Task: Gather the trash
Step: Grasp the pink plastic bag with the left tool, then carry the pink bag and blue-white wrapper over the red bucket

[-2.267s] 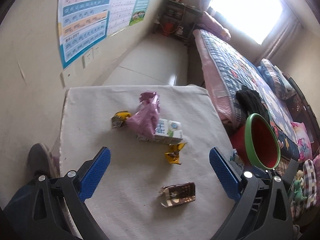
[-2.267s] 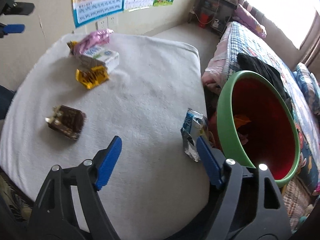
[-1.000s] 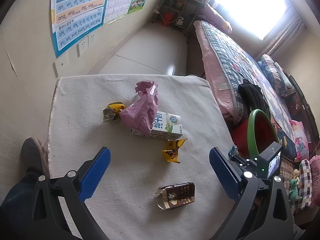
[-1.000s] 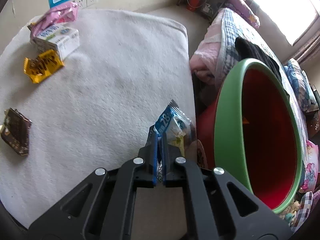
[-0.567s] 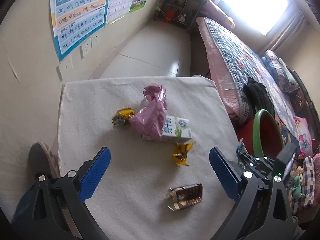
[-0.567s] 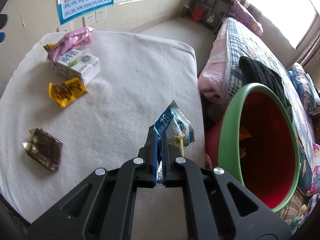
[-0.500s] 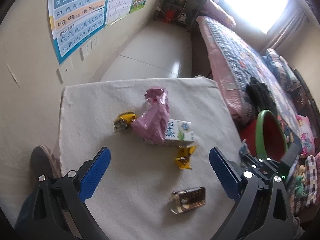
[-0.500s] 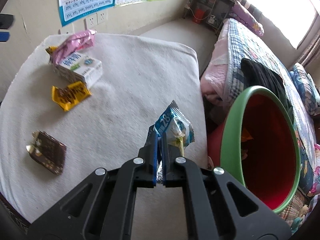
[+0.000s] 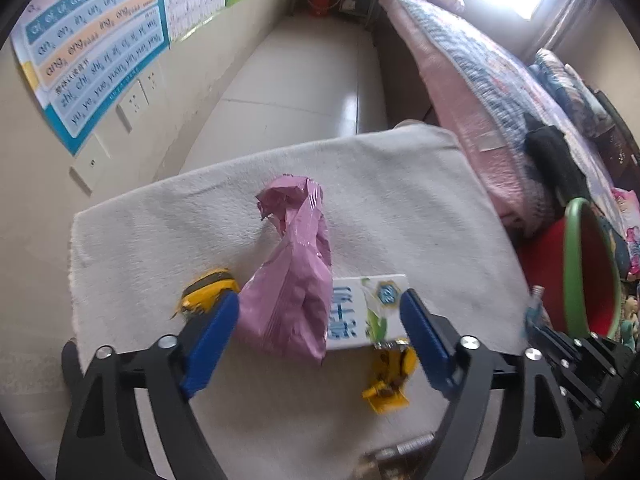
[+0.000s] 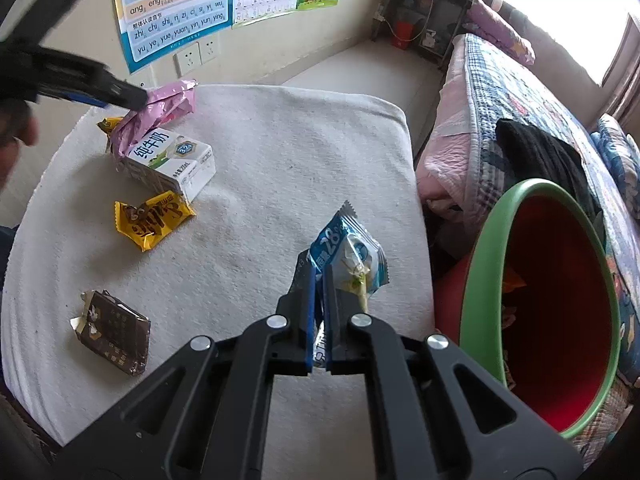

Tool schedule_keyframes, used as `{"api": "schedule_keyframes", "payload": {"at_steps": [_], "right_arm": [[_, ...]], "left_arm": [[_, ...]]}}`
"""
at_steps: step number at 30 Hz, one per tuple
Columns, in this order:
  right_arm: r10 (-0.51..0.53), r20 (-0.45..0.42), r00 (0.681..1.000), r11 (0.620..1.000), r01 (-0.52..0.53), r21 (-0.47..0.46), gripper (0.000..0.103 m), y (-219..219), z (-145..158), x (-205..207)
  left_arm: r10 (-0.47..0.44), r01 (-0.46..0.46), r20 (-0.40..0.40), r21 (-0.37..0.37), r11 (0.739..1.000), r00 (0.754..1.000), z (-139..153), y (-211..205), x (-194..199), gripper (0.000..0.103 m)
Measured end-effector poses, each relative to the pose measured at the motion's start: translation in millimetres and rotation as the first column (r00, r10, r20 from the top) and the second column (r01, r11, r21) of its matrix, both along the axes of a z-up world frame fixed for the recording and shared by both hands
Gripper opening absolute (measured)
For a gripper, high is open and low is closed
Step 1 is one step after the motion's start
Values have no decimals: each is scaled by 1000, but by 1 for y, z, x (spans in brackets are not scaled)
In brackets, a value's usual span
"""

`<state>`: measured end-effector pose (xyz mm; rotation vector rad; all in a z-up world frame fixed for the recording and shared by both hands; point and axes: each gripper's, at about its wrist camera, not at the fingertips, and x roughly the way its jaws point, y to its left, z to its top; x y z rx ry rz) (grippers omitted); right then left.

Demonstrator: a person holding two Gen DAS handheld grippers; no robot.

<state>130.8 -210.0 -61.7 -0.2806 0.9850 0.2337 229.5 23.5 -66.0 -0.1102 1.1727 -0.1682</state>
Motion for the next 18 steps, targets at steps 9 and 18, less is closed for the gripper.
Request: {"api": "schedule_keyframes", "payload": {"at_steps": [9, 18], "right_arm": [[-25, -29, 999, 999, 26, 41, 4, -10, -7, 3], [-34, -2, 999, 998, 34, 52, 4, -12, 5, -1]], "left_arm": [[38, -37, -23, 32, 999, 999, -26, 1, 15, 34], [35, -35, 33, 21, 999, 999, -1, 4, 3, 28]]}}
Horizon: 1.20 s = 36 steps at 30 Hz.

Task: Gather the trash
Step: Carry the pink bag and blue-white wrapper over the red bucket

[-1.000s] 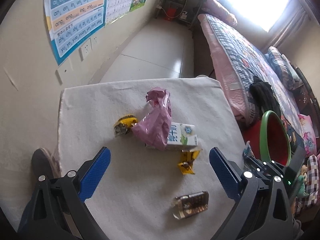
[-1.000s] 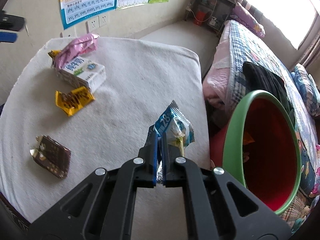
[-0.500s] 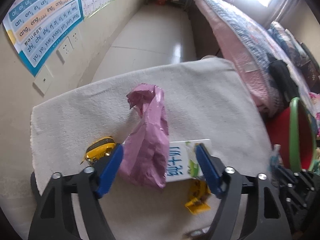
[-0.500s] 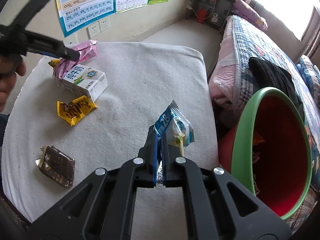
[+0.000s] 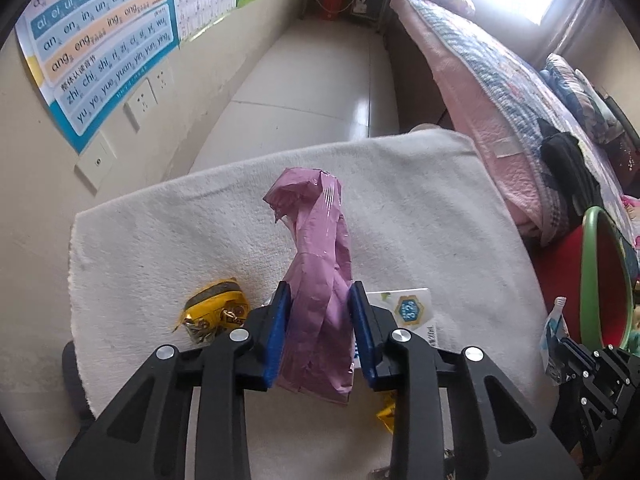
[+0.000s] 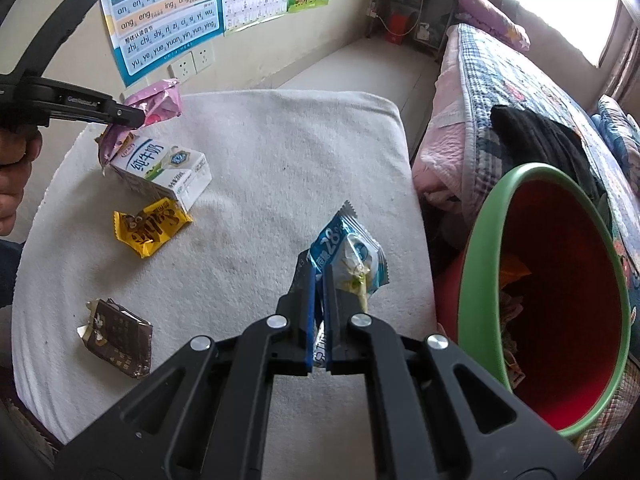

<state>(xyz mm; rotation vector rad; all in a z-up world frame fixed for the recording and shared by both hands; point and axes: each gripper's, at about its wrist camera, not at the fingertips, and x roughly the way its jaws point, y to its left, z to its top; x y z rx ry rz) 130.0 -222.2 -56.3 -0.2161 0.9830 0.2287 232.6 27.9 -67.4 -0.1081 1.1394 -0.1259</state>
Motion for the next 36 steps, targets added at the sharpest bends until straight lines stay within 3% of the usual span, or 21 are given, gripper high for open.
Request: {"api": "schedule_keyframes", "payload": {"at_steps": [9, 20, 36], "right_arm": [[-5, 46, 999, 1000, 5, 12, 4, -3, 29, -17], [-56, 90, 994, 997, 51, 66, 4, -28, 68, -42], [-194, 161, 968, 979, 181, 94, 4, -104, 109, -54]], "left_arm": [[-22, 26, 101, -37, 999, 995, 51, -6, -35, 28], [-102, 121, 166, -109, 987, 981, 78, -44, -91, 28], [-307, 352, 248, -162, 922, 919, 103, -151, -97, 28]]}}
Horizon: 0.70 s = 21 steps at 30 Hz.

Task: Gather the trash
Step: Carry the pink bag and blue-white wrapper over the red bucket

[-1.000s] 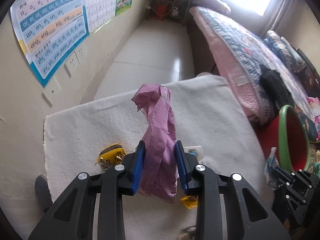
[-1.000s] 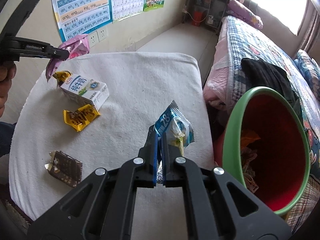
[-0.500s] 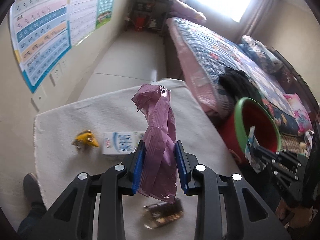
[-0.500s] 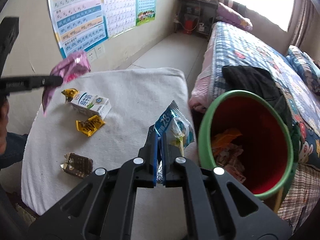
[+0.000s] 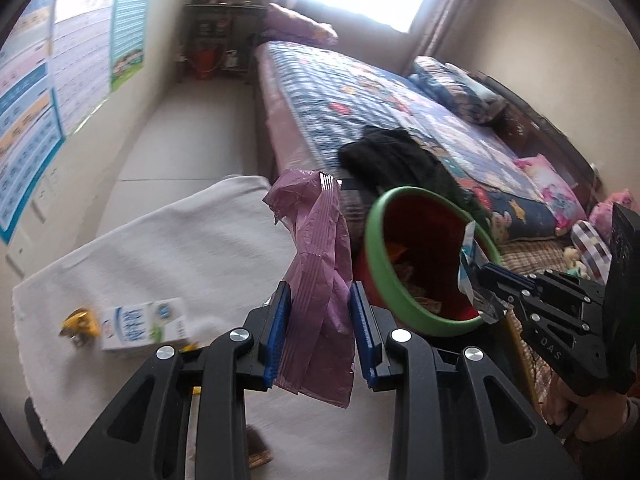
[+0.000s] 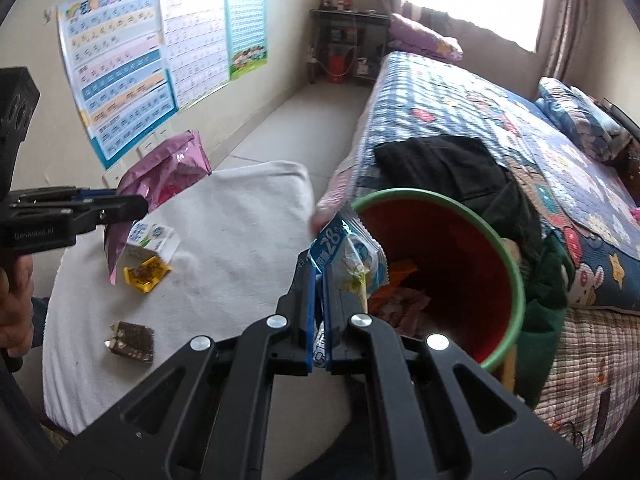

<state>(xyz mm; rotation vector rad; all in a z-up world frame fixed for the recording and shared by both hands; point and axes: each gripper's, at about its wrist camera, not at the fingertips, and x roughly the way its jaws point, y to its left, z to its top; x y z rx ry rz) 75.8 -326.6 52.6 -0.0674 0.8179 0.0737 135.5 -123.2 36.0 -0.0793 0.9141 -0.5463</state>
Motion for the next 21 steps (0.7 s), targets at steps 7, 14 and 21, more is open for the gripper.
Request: {"api": "schedule_keyframes", "payload": {"at_steps": [7, 14, 21], "right_arm": [[-79, 22, 997, 997, 79, 3, 4, -43, 7, 9], [-134, 16, 991, 991, 134, 23, 4, -76, -3, 17], [-173, 10, 985, 984, 172, 39, 4, -105, -11, 21]], "left_arm": [[-96, 96, 2, -45, 994, 995, 7, -43, 9, 28], [-192, 192, 5, -87, 978, 981, 9, -95, 21, 28], [-260, 256, -33, -107, 961, 965, -8, -137, 33, 29]]}}
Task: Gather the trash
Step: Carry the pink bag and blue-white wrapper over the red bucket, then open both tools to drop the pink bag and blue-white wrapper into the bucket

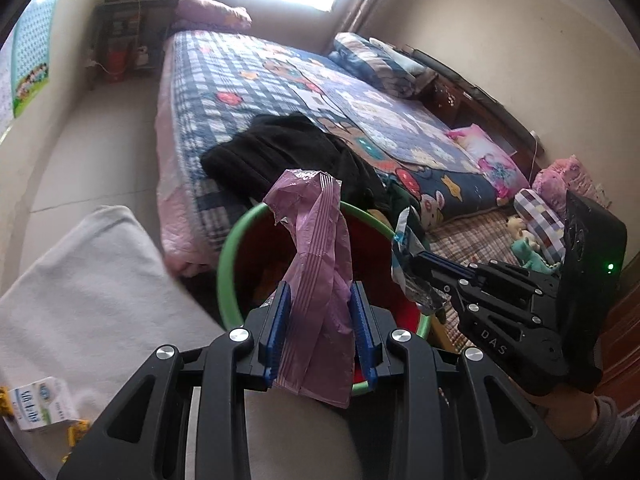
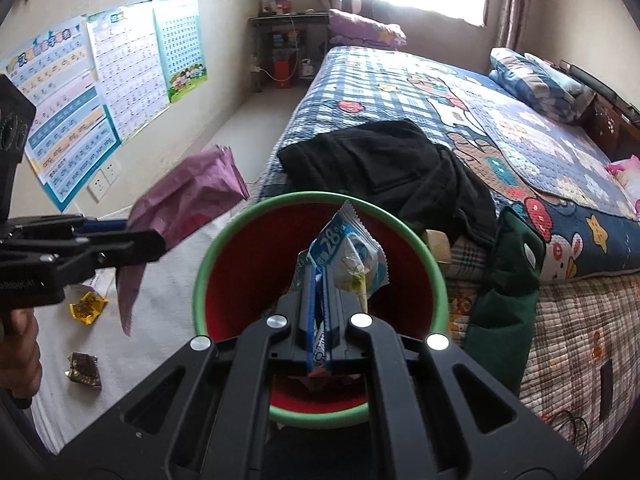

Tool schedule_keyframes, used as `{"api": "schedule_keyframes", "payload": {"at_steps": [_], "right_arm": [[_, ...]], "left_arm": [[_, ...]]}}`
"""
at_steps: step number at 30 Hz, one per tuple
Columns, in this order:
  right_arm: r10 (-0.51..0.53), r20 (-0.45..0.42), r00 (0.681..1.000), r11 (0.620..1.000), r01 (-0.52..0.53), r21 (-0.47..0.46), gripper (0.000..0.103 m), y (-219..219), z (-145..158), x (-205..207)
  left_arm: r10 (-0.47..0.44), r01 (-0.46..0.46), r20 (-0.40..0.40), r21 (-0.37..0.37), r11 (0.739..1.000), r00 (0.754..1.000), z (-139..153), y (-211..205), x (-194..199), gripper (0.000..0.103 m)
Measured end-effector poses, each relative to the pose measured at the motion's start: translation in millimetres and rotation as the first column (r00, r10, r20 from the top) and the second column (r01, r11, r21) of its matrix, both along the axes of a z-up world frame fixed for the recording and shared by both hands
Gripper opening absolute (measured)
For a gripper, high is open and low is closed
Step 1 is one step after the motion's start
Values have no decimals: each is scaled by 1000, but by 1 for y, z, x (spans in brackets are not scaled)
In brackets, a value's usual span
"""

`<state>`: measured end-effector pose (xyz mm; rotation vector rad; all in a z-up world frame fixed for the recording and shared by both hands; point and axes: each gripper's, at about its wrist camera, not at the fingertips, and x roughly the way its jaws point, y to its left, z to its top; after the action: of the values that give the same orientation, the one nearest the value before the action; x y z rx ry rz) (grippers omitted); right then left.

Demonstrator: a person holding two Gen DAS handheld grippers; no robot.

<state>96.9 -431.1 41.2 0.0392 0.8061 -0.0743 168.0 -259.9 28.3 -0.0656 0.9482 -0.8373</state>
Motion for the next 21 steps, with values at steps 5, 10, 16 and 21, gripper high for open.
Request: {"api": "schedule_keyframes", "payload": {"at_steps": [5, 10, 16, 21], "right_arm": [[-10, -18, 1000, 1000, 10, 5, 4, -11, -9, 4], [-13, -33, 999, 1000, 13, 14, 4, -16, -17, 9], [-28, -55, 998, 999, 30, 25, 28, -18, -27, 18], [-45, -38, 998, 999, 45, 3, 53, -17, -24, 16]], "left_arm": [[-28, 28, -29, -4, 1000, 999, -11, -22, 10, 29], [-16, 16, -62, -5, 1000, 998, -24, -30, 15, 30], [3, -3, -76, 5, 1000, 997, -32, -32, 21, 75], [34, -35, -77, -2, 999, 996, -31, -19, 25, 84]]}}
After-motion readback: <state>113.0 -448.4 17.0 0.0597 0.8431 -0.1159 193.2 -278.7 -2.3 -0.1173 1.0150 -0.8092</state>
